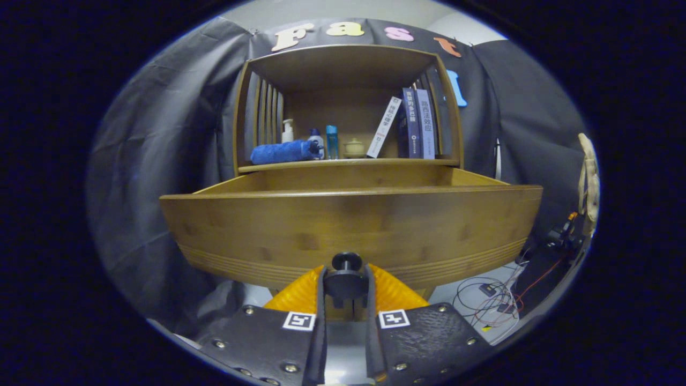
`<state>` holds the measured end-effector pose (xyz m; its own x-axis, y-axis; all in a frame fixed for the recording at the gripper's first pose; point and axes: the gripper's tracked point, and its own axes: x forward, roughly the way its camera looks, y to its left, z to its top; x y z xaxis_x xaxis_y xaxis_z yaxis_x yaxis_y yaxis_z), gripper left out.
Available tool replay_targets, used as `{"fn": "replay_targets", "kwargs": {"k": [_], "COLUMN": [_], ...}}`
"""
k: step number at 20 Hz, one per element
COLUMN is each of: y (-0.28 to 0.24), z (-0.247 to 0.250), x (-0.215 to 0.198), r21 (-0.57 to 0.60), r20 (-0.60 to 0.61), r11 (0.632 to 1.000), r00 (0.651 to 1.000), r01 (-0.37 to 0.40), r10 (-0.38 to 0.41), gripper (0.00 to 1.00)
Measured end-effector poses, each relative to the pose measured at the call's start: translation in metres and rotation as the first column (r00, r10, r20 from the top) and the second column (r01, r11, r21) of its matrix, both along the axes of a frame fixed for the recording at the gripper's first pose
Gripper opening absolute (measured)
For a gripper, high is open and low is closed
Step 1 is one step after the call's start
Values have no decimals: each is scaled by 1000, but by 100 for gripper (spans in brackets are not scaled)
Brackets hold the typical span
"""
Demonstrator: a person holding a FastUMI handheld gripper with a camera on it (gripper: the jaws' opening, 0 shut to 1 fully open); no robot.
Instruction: Pull open the drawer, take out the items inside it, and place them on the countertop above the cabinet.
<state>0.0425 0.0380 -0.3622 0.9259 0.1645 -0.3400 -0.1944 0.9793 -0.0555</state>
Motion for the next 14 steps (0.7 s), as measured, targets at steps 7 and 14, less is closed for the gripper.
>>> {"fn": "replay_targets", "kwargs": {"k": [7,14], "y": [-14,4], "z": [66,125], "x": [1,69], "r21": [39,85], "r20": [101,80], "r11": [998,994], "r00": [993,994], "r01": [55,67], "r10": [-58,-74], "gripper": [72,97]}}
